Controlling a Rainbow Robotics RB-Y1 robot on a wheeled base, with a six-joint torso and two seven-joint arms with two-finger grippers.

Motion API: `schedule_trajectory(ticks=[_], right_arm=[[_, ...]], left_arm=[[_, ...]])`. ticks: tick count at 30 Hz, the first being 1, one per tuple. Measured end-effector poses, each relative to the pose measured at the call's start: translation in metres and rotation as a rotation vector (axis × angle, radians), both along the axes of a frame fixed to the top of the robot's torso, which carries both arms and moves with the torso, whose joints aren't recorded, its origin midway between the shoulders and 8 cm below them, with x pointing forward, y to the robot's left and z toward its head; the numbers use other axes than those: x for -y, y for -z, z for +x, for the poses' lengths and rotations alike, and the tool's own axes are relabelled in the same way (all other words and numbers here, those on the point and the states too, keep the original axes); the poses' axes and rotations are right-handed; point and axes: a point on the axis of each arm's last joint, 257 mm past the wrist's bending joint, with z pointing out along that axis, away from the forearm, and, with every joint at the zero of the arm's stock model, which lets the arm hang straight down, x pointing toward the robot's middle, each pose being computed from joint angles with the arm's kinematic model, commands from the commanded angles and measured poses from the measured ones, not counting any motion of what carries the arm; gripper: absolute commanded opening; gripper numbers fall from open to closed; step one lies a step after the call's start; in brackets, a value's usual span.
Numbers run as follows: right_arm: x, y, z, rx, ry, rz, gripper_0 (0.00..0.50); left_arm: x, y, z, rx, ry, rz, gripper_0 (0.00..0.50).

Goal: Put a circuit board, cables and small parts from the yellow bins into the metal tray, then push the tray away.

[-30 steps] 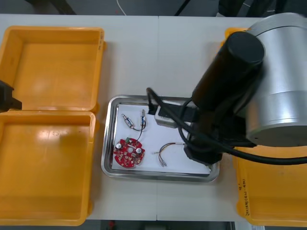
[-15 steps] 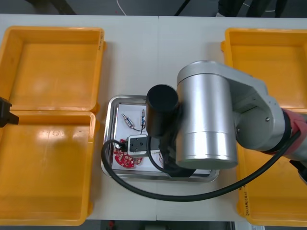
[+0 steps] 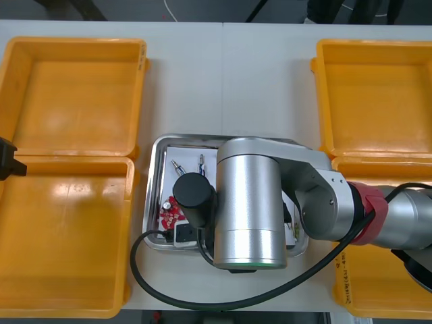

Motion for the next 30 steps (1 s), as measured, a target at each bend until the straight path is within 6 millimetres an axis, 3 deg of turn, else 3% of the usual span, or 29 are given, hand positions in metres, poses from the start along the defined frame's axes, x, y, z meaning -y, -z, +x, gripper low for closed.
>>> schedule_trajectory(ticks=[15, 30], right_arm=[[-0.006, 0.035, -0.019, -0.026, -0.009, 0.02, 0.5], [-0.015, 0.059, -0.016, -0.042, 0.051, 0.048, 0.5]], left_arm=[[0.0, 0.0, 0.0, 0.0, 0.0, 0.0, 0.5], [0.0, 0.0, 0.0, 0.0, 0.0, 0.0, 0.5]])
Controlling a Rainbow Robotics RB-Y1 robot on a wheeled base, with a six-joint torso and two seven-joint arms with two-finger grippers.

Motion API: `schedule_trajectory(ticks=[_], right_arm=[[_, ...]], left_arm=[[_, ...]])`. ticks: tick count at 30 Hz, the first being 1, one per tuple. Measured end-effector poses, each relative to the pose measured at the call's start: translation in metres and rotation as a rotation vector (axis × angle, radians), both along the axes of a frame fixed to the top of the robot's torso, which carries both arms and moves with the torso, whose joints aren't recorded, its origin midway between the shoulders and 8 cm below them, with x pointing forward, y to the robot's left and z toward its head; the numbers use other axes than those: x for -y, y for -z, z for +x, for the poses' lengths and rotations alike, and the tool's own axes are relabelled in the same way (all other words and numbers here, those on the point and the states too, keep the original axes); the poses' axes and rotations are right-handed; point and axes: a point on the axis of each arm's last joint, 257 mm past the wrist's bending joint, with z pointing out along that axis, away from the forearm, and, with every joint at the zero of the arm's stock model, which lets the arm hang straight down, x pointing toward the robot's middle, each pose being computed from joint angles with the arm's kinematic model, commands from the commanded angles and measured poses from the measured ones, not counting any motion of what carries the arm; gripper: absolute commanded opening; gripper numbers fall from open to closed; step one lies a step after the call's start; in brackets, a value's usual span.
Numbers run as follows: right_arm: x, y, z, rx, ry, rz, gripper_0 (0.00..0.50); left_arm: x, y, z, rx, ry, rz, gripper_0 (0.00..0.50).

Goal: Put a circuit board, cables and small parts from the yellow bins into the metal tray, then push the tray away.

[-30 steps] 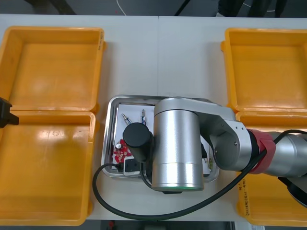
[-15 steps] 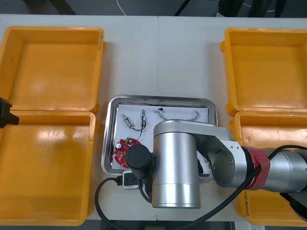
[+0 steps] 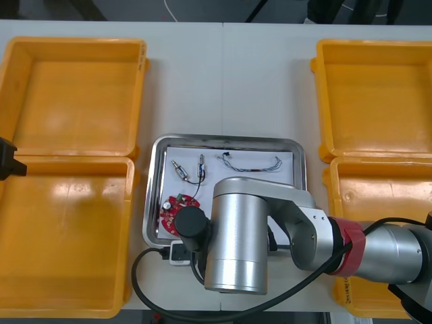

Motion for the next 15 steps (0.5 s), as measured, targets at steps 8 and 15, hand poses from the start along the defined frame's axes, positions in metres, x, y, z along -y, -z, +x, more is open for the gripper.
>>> schedule_trajectory(ticks=[8, 15], right_arm=[[-0.004, 0.002, 0.009, 0.029, 0.013, 0.021, 0.5], [-0.011, 0.0, 0.016, 0.063, 0.015, 0.035, 0.5]], left_arm=[[0.0, 0.0, 0.0, 0.0, 0.0, 0.0, 0.5], [0.0, 0.0, 0.0, 0.0, 0.0, 0.0, 0.5]])
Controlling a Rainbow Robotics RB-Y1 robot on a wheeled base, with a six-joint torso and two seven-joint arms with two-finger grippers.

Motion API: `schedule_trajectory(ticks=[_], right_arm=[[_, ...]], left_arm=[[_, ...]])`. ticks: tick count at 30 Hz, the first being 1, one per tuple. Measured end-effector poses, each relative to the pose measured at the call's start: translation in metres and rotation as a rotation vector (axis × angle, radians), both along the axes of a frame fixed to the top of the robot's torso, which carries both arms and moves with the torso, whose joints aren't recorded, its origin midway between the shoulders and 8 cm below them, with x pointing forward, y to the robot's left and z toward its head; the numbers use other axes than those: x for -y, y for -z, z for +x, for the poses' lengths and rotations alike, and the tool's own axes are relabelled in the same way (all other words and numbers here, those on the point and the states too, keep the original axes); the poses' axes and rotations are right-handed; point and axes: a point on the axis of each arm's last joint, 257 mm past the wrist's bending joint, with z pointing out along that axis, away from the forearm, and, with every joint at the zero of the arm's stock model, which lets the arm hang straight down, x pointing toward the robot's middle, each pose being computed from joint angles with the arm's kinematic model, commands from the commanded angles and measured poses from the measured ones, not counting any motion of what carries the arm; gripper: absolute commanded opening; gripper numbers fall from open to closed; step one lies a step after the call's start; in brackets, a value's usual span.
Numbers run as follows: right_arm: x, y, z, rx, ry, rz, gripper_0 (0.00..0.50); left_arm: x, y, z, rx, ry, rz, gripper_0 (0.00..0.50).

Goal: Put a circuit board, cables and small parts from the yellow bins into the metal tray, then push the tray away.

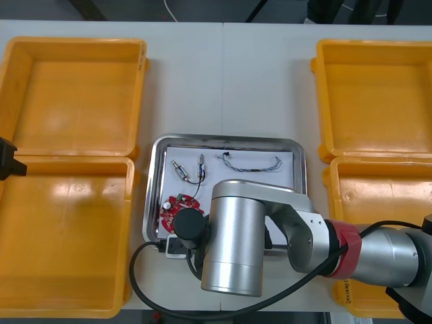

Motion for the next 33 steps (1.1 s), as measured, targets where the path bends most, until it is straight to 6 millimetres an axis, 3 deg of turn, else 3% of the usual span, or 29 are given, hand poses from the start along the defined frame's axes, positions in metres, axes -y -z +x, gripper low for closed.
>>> schedule_trajectory(ticks=[21, 22, 24, 25, 27, 29, 31, 33], right_arm=[[0.001, 0.013, 0.006, 0.022, -0.001, -0.013, 0.5], [0.001, 0.013, 0.006, 0.022, -0.001, -0.013, 0.456], [0.001, 0.013, 0.007, 0.024, -0.001, -0.013, 0.303], [0.002, 0.013, 0.007, 0.026, -0.001, -0.013, 0.28], [0.002, 0.012, 0.009, 0.034, 0.001, -0.013, 0.163], [0.002, 0.012, 0.01, 0.039, 0.001, -0.013, 0.109], [0.002, 0.012, 0.01, 0.04, 0.002, -0.013, 0.0], [0.002, 0.011, 0.011, 0.042, 0.002, -0.013, 0.0]], left_arm=[[0.0, 0.0, 0.0, 0.0, 0.0, 0.0, 0.5], [0.0, 0.0, 0.0, 0.0, 0.0, 0.0, 0.5], [0.0, 0.0, 0.0, 0.0, 0.0, 0.0, 0.5], [0.0, 0.0, 0.0, 0.0, 0.0, 0.0, 0.5], [0.0, 0.0, 0.0, 0.0, 0.0, 0.0, 0.5], [0.0, 0.0, 0.0, 0.0, 0.0, 0.0, 0.5], [0.0, 0.0, 0.0, 0.0, 0.0, 0.0, 0.5], [0.0, 0.0, 0.0, 0.0, 0.0, 0.0, 0.5]])
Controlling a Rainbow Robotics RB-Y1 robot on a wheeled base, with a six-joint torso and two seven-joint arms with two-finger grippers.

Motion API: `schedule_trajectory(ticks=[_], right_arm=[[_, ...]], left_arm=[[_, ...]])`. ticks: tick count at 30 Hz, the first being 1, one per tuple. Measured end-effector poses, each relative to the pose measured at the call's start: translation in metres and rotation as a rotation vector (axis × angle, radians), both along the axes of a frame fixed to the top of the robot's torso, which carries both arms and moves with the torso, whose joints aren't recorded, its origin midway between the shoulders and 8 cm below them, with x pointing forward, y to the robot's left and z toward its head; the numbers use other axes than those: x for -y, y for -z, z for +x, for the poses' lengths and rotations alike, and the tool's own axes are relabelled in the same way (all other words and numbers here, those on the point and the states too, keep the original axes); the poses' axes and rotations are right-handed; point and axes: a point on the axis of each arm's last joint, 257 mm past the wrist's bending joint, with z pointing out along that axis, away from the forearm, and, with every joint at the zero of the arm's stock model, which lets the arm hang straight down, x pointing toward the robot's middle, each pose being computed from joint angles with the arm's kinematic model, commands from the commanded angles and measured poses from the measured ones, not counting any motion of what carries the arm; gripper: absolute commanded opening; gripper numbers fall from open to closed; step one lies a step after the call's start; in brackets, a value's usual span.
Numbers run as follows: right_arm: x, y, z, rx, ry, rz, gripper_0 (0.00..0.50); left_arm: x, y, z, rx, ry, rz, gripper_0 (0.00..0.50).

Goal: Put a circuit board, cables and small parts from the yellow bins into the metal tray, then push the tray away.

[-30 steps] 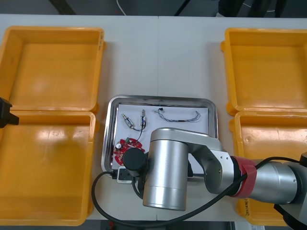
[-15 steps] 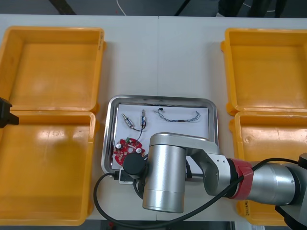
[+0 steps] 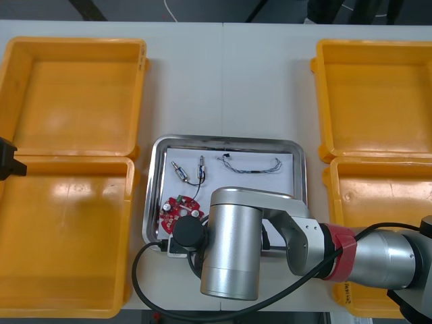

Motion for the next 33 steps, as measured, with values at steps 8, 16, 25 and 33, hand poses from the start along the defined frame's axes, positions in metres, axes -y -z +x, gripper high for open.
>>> schedule_trajectory(ticks=[8, 16, 25, 33], right_arm=[[-0.004, -0.002, 0.005, 0.021, -0.003, 0.015, 0.0], [-0.009, -0.007, 0.014, 0.051, -0.01, 0.033, 0.0], [-0.01, -0.034, 0.047, 0.142, -0.032, 0.035, 0.0], [-0.003, -0.062, 0.078, 0.228, -0.039, 0.016, 0.0]], left_arm=[[0.0, 0.0, 0.0, 0.0, 0.0, 0.0, 0.5], [0.0, 0.0, 0.0, 0.0, 0.0, 0.0, 0.5], [0.0, 0.0, 0.0, 0.0, 0.0, 0.0, 0.5], [0.0, 0.0, 0.0, 0.0, 0.0, 0.0, 0.5]])
